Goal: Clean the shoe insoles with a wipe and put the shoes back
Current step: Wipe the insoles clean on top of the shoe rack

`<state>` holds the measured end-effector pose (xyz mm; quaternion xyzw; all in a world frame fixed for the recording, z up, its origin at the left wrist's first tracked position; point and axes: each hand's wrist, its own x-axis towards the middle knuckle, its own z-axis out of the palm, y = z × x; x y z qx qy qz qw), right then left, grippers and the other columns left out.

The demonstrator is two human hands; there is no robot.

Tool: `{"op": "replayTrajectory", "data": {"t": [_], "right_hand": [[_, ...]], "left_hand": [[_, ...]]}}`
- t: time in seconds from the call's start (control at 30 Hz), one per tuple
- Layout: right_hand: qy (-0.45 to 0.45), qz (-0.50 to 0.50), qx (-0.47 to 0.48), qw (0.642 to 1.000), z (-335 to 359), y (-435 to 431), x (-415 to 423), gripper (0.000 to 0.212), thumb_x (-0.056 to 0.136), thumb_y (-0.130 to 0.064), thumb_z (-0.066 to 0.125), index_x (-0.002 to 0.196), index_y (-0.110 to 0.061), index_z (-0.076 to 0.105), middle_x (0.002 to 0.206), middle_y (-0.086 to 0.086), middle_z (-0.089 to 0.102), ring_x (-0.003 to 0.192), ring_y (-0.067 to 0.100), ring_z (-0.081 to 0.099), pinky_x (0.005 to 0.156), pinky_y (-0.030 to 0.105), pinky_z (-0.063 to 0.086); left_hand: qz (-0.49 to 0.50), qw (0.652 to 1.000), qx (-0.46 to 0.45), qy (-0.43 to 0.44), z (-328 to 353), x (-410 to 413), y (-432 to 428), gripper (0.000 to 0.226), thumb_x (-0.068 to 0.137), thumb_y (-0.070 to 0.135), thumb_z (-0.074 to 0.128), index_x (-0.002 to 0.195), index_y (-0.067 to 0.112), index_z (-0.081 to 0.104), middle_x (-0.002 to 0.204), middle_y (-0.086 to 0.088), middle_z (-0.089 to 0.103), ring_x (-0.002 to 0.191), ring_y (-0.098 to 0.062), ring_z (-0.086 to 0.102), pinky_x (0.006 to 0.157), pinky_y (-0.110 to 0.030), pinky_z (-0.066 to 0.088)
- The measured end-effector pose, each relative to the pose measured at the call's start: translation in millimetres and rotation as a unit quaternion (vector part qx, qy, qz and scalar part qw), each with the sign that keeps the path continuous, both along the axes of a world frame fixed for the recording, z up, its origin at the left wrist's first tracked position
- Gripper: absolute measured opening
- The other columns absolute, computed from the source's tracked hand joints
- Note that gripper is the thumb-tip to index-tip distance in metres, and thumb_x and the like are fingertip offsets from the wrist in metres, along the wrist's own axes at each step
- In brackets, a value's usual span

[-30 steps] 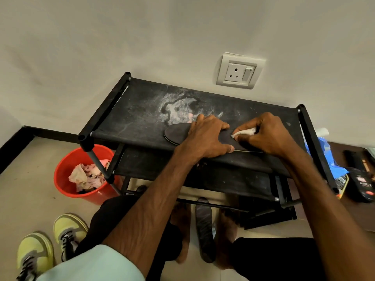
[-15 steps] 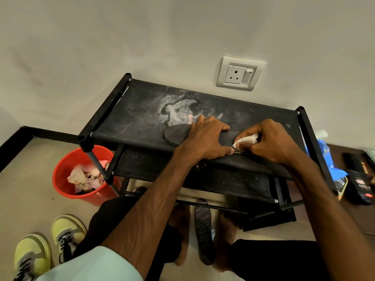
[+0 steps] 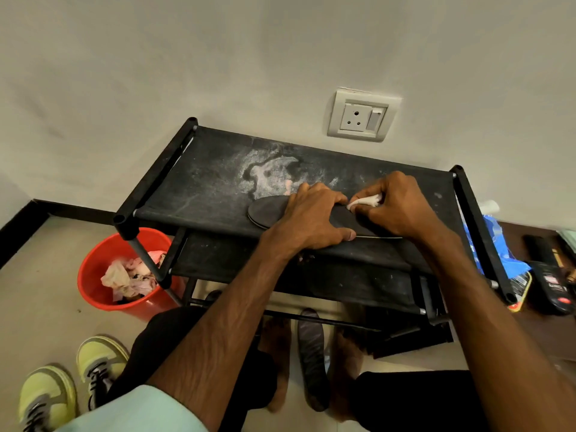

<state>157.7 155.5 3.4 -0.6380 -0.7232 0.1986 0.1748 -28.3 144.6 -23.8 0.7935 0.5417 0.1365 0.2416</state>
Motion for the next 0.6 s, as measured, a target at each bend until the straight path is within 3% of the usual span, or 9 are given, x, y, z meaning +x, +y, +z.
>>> {"op": "replayTrajectory", "data": {"t": [0.17,0.23,0.4,0.6], "right_hand": [[0.002,0.103,-0.056,0.993,10.6,-17.2,8.6,0.018,0.080,-0.016,0.084,0.088,-0.031,0.084,0.081,-0.016,0.078,0.077,-0.002,0.071,0.071,0.017,0.058],[0.004,0.115,-0.076,0.991,14.2,-22.2,11.7,0.019,0.080,-0.017,0.085,0.087,-0.034,0.084,0.080,-0.018,0.077,0.076,-0.003,0.071,0.068,0.014,0.055],[-0.006,0.101,-0.075,0.992,15.5,-25.3,10.5,0.022,0.081,-0.015,0.083,0.088,-0.036,0.083,0.083,-0.017,0.078,0.080,0.002,0.072,0.078,0.030,0.062],[-0.048,0.019,-0.025,0.998,5.2,-12.1,-0.2,0.015,0.079,-0.029,0.082,0.088,-0.041,0.082,0.084,-0.011,0.078,0.079,0.012,0.070,0.078,0.043,0.062]], "left_hand": [[-0.003,1.000,0.003,0.001,-0.5,0.0,0.1,0.079,0.077,0.057,0.078,0.145,0.029,0.049,0.143,-0.001,0.046,0.133,-0.024,0.036,0.114,-0.042,0.032],[-0.012,1.000,0.004,0.003,0.2,-1.1,0.0,0.079,0.078,0.057,0.077,0.146,0.030,0.048,0.144,0.000,0.046,0.133,-0.023,0.036,0.114,-0.043,0.032],[-0.030,0.999,-0.035,-0.015,5.0,-8.4,2.5,0.076,0.081,0.040,0.077,0.149,0.030,0.044,0.145,-0.001,0.043,0.133,-0.023,0.033,0.114,-0.043,0.032],[-0.042,0.998,-0.054,0.008,6.8,-7.0,2.9,0.077,0.084,0.036,0.073,0.153,0.031,0.038,0.147,-0.003,0.037,0.134,-0.025,0.030,0.111,-0.042,0.032]]}}
